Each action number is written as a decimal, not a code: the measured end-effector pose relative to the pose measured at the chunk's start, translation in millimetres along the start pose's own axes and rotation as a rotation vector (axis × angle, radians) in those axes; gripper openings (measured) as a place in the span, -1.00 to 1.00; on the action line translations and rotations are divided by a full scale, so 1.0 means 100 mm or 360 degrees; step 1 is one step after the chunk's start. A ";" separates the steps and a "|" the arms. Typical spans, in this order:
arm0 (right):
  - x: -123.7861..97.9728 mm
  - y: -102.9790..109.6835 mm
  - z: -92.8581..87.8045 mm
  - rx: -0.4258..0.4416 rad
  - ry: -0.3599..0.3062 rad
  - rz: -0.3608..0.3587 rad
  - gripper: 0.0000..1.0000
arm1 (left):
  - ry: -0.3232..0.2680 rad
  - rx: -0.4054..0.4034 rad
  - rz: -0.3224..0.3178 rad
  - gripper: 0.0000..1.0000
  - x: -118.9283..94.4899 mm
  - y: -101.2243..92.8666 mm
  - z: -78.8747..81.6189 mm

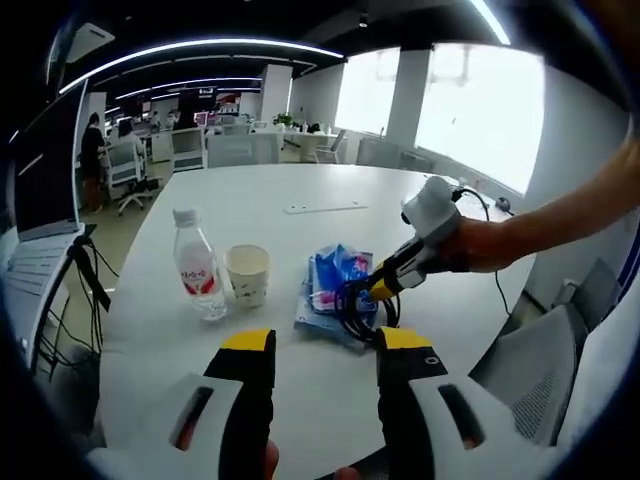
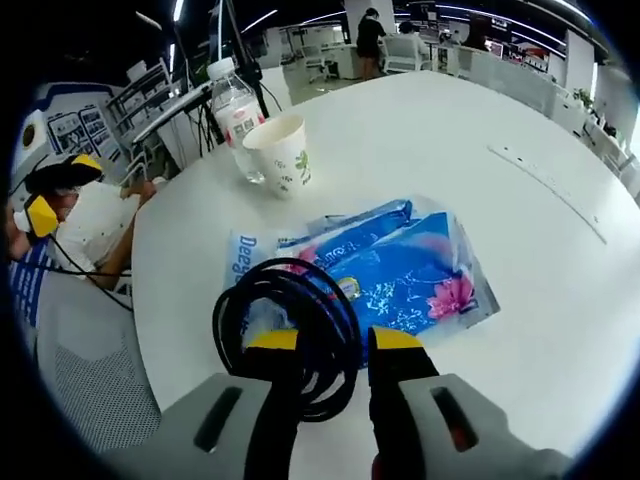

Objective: Arrange the tabletop items into an orderly group along one side of the table until the central work area is clear of visible clutter.

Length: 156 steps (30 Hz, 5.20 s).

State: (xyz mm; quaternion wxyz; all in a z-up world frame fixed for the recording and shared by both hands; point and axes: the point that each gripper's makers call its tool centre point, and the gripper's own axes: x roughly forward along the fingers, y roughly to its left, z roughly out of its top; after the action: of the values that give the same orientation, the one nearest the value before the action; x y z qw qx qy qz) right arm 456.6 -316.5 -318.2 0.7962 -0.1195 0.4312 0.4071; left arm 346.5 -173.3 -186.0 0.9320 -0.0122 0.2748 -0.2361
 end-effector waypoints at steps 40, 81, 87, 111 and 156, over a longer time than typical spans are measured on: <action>-0.39 0.18 0.03 -0.0098 -0.0217 -0.0092 -0.83 | 0.0008 -0.0027 0.0029 -0.22 0.06 0.04 0.02; -1.14 -0.34 -0.70 0.0187 -0.0324 -0.0328 -0.88 | 0.0020 0.0061 -0.0029 -0.21 0.25 -0.08 0.18; -1.20 -0.43 -0.83 0.0235 -0.0320 -0.0352 -0.88 | 0.0026 0.0062 -0.0031 -0.21 0.24 -0.10 0.15; -1.07 -0.60 -1.01 0.0379 -0.0283 -0.0361 -0.88 | 0.0035 0.0051 0.0000 -0.21 0.22 -0.06 0.11; -0.90 -0.70 -1.17 0.0426 -0.0165 -0.0293 -0.98 | 0.0067 0.0049 0.0037 -0.20 0.31 -0.05 0.14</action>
State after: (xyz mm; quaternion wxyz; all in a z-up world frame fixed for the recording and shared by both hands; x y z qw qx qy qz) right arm 414.0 -473.9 -329.3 0.8602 -0.0302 0.4271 0.2772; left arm 374.1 -192.9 -189.2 0.9288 0.0102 0.2908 -0.2297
